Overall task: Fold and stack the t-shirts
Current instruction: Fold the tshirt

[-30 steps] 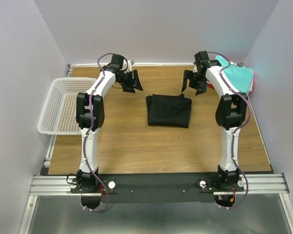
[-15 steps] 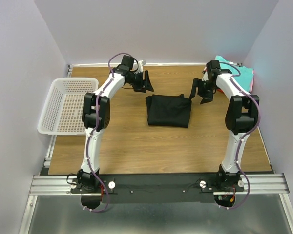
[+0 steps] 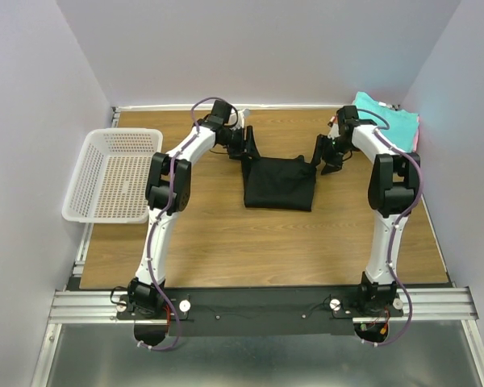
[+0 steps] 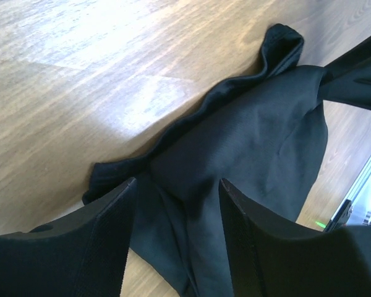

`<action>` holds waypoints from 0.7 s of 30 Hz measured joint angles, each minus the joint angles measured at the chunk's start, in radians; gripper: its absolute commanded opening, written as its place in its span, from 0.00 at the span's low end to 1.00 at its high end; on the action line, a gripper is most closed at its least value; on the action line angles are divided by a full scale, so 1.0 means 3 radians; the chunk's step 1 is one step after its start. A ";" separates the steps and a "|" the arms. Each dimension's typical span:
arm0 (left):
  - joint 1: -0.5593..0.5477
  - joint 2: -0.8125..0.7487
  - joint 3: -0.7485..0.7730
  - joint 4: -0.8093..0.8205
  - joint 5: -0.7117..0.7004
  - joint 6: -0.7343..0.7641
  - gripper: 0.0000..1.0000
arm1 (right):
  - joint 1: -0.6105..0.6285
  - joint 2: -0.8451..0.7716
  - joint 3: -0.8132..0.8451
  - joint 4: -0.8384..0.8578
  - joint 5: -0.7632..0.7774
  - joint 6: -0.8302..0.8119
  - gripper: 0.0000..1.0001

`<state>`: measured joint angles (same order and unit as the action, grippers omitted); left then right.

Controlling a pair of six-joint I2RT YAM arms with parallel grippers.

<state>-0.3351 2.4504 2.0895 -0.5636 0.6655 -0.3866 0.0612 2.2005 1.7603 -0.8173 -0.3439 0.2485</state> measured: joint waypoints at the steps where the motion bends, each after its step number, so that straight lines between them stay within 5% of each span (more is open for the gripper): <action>1: 0.0000 0.0022 0.0015 0.0001 0.0005 -0.0001 0.57 | 0.0000 0.0015 0.0000 0.0005 -0.0017 -0.0003 0.56; 5: 0.0000 0.0094 0.0047 0.0005 0.0031 -0.0023 0.44 | 0.0001 0.0097 0.0000 0.0045 -0.0134 -0.0029 0.46; 8: 0.0000 0.0106 0.0047 0.0008 0.0080 -0.0014 0.20 | 0.0001 0.0136 -0.0001 0.0069 -0.0254 -0.0034 0.30; 9: 0.0000 0.0106 0.0047 0.0010 0.0097 -0.0027 0.01 | 0.0001 0.0155 0.0000 0.0085 -0.0306 -0.0032 0.25; 10: 0.0000 0.0106 0.0047 0.0018 0.0117 -0.0023 0.00 | 0.0001 0.0159 0.0000 0.0092 -0.0327 -0.0039 0.14; 13: 0.0000 0.0106 0.0046 0.0039 0.0155 -0.0013 0.00 | 0.0001 0.0167 0.0000 0.0114 -0.0397 -0.0046 0.02; 21: 0.0000 -0.0010 -0.0253 0.0186 0.0142 -0.0033 0.00 | 0.0001 0.0062 -0.0025 0.0127 -0.0403 -0.0036 0.00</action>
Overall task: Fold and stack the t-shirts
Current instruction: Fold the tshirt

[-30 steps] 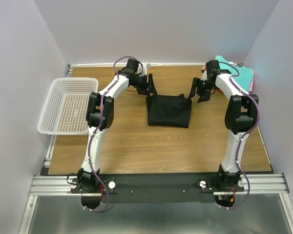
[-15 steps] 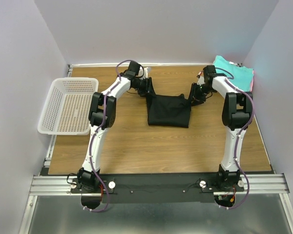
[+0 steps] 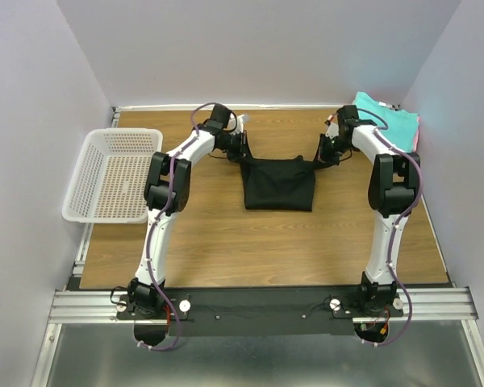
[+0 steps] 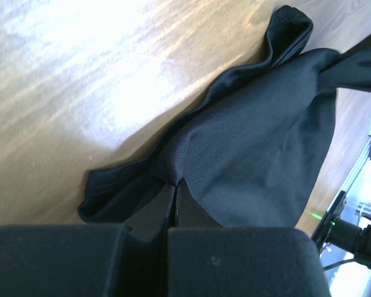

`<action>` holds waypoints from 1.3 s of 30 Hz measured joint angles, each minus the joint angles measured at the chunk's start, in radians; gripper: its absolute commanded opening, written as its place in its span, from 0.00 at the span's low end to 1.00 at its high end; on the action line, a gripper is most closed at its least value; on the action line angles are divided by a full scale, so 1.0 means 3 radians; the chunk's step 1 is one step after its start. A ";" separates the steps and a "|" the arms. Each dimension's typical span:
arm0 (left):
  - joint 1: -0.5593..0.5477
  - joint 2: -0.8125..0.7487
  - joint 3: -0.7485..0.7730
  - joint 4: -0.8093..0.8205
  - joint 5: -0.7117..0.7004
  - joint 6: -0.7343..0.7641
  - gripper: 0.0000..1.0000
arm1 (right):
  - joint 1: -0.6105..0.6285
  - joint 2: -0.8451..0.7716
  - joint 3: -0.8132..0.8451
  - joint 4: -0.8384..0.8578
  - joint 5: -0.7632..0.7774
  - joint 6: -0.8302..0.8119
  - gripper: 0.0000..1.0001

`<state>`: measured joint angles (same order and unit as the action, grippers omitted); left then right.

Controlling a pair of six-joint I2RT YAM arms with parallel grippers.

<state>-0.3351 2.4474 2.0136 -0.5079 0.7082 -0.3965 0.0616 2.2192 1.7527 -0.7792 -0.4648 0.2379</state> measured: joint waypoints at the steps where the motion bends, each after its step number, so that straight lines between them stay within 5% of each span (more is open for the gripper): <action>1: 0.0000 -0.0032 -0.0038 0.0006 -0.0001 -0.0006 0.00 | 0.0000 -0.0038 -0.0003 0.0000 -0.0001 0.0000 0.00; 17: 0.0058 -0.0740 -0.0376 0.0108 -0.0212 -0.0052 0.00 | 0.0018 -0.0303 0.0226 0.0005 -0.0080 0.0028 0.00; 39: 0.0239 -0.0923 -0.0806 0.0159 -0.0478 -0.0195 0.00 | 0.0215 0.0324 0.0983 0.0020 -0.0186 0.0029 0.01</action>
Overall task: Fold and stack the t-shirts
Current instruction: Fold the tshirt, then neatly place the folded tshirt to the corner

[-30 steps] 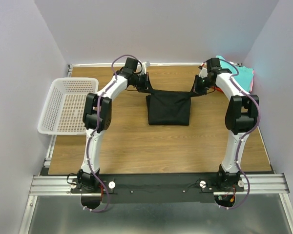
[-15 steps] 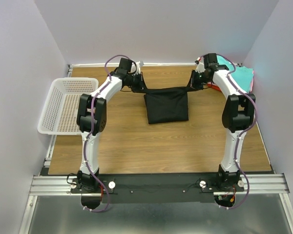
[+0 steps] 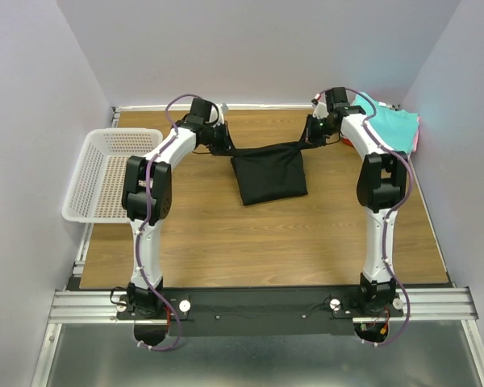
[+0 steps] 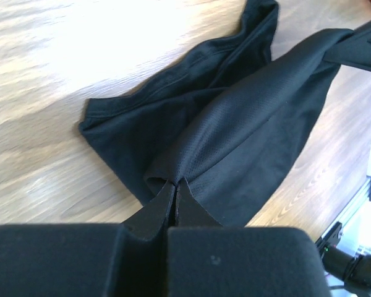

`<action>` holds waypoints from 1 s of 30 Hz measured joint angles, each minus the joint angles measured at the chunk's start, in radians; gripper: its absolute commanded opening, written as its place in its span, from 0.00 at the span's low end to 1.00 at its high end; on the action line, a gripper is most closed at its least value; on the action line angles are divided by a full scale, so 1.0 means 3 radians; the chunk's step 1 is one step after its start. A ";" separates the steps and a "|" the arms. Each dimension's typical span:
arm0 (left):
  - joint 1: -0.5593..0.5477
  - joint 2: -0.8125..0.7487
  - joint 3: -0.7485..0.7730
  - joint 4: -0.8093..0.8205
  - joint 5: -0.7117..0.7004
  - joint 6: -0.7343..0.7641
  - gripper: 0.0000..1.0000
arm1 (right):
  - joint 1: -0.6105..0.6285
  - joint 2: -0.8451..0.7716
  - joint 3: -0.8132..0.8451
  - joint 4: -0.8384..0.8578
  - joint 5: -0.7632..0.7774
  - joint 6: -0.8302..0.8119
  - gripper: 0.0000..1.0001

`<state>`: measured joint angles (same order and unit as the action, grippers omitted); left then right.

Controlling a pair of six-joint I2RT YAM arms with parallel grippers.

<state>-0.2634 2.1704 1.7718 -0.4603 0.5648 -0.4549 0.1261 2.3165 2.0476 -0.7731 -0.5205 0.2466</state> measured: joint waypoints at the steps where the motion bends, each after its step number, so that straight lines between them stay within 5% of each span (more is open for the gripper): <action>1: 0.0008 -0.0004 -0.0009 -0.0010 -0.0028 -0.0008 0.00 | 0.0009 0.0034 0.0033 -0.0004 -0.0004 0.0000 0.01; 13: 0.0098 -0.0328 -0.0514 -0.0037 -0.0350 -0.0034 0.00 | 0.0145 0.0373 0.0423 0.0004 -0.0170 0.0084 0.12; 14: 0.0109 -0.0367 -0.0599 -0.0025 -0.0356 -0.0047 0.01 | 0.0154 0.0395 0.0437 0.0010 -0.0188 0.0089 0.33; 15: 0.0118 -0.0387 -0.0650 -0.0005 -0.0359 -0.0052 0.25 | 0.0163 0.0416 0.0448 0.0009 -0.0206 0.0099 0.46; 16: 0.0128 -0.0392 -0.0684 0.0008 -0.0362 -0.0051 0.37 | 0.0170 0.0429 0.0450 0.0008 -0.0215 0.0120 0.64; 19: 0.0155 -0.0389 -0.0708 0.0008 -0.0398 -0.0075 0.60 | 0.0168 0.0437 0.0450 0.0006 -0.0215 0.0102 0.97; 30: 0.0177 -0.0399 -0.0526 0.0005 -0.0516 -0.0042 0.72 | 0.0131 0.0275 0.0312 0.0009 -0.0028 -0.0010 1.00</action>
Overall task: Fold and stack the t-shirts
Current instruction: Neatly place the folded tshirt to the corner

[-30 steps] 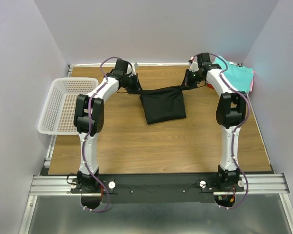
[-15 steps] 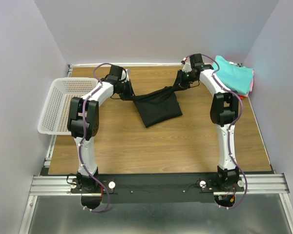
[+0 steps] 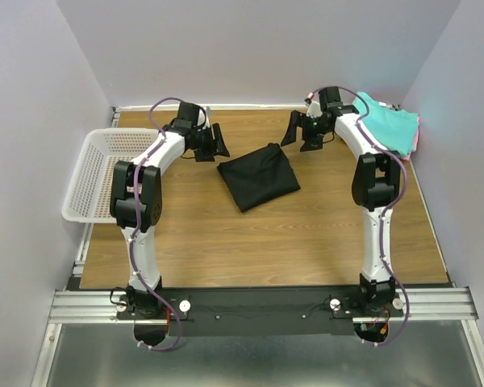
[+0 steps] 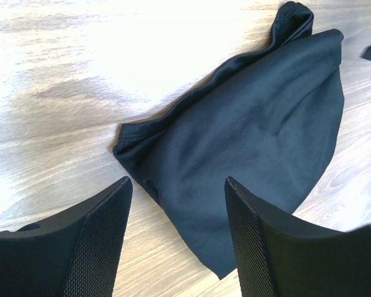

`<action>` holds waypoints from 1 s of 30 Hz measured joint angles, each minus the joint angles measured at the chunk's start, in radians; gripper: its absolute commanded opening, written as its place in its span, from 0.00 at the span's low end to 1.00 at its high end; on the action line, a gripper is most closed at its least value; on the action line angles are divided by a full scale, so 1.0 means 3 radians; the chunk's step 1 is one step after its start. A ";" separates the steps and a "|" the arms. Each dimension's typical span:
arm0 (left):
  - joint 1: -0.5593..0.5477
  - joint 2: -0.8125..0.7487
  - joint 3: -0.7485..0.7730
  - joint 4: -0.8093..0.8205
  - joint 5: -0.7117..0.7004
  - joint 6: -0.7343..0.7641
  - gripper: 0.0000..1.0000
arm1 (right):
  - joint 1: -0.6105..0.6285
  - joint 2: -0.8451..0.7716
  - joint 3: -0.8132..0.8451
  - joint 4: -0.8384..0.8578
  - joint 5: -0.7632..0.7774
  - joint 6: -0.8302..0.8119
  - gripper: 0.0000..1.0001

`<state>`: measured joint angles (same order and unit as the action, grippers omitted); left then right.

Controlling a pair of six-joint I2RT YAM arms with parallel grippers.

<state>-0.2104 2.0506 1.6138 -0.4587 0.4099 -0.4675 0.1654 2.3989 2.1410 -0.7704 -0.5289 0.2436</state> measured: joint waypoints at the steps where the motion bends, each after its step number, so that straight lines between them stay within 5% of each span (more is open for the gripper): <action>1: 0.0000 -0.0014 0.0000 -0.0009 -0.0022 0.0014 0.73 | -0.0017 -0.0037 -0.0033 -0.0003 0.0025 -0.0011 1.00; 12: 0.0000 -0.0413 -0.0224 0.0108 -0.0055 0.0100 0.73 | -0.0329 -0.0373 -0.0248 0.0013 0.0074 -0.0112 1.00; 30: -0.0037 -0.0038 -0.0497 0.0031 0.0332 0.0188 0.73 | -0.0449 -0.0341 -0.0654 0.0029 -0.0498 -0.0285 1.00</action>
<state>-0.2214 2.0392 1.4647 -0.4496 0.5095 -0.4110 0.0307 2.2967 1.9450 -0.7616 -0.6785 0.1581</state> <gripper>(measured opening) 0.731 0.996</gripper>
